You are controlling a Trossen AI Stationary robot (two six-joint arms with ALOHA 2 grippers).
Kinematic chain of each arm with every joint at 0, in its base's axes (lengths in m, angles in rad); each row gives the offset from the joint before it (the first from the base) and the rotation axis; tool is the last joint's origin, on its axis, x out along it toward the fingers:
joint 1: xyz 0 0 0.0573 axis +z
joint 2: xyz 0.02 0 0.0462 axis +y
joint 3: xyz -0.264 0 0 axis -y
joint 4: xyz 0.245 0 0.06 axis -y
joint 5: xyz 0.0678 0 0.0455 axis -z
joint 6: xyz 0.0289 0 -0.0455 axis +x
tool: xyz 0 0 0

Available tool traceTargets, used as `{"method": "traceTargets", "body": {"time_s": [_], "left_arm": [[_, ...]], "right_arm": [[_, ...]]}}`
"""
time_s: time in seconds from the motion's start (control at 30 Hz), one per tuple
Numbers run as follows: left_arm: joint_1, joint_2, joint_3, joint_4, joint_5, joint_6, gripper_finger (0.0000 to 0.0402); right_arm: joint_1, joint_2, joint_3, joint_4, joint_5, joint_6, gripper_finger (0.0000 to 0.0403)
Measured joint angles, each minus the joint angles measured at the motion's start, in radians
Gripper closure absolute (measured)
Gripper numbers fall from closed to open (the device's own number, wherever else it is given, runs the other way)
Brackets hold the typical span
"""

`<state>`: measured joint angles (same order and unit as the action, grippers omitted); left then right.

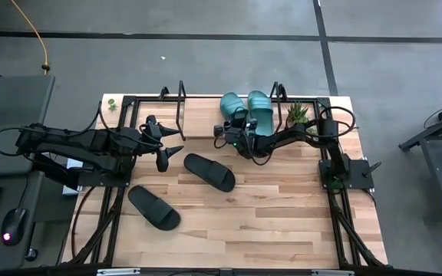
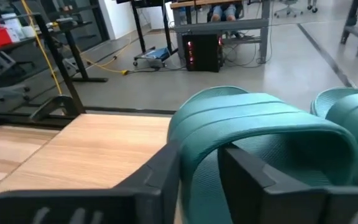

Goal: Pick and place slides into the shelf
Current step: Put the blue slipper on the shelf

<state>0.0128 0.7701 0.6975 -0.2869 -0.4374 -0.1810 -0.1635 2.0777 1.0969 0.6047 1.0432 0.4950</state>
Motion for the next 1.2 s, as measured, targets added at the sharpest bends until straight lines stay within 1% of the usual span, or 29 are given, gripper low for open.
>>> {"method": "traceTargets", "body": {"time_s": [0.17, 0.33, 0.57, 0.7, 0.87, 0.93, 1.0, 1.2], "left_arm": [[0.000, 0.000, 0.000, 0.000, 0.000, 0.000, 0.0128], [0.000, 0.000, 0.000, 0.000, 0.000, 0.000, 0.0128], [0.000, 0.000, 0.000, 0.000, 0.000, 0.000, 0.0128], [0.000, 0.000, 0.000, 0.000, 0.000, 0.000, 0.0128], [0.000, 0.000, 0.000, 0.001, 0.000, 0.000, 0.0128], [0.000, 0.000, 0.000, 0.001, 0.000, 0.000, 0.0128], [0.000, 0.000, 0.000, 0.001, 0.000, 0.000, 0.0128], [0.000, 0.000, 0.000, 0.001, 0.000, 0.000, 0.0128]], "right_arm": [[0.004, 0.000, 0.000, -0.003, 0.005, -0.004, 0.0263], [0.026, 0.000, 0.000, -0.003, 0.014, -0.008, 0.0240], [0.071, -0.002, 0.000, 0.000, 0.132, -0.102, 0.0231], [0.083, -0.018, 0.000, 0.005, 0.146, -0.145, 0.0231], [0.095, -0.056, 0.000, 0.006, 0.128, -0.175, 0.0230], [0.099, -0.074, 0.001, 0.014, 0.095, -0.221, 0.0230], [0.100, -0.085, 0.001, 0.040, 0.027, -0.286, 0.0230], [0.063, -0.116, 0.002, 0.100, -0.296, -0.438, 0.0230]]}}
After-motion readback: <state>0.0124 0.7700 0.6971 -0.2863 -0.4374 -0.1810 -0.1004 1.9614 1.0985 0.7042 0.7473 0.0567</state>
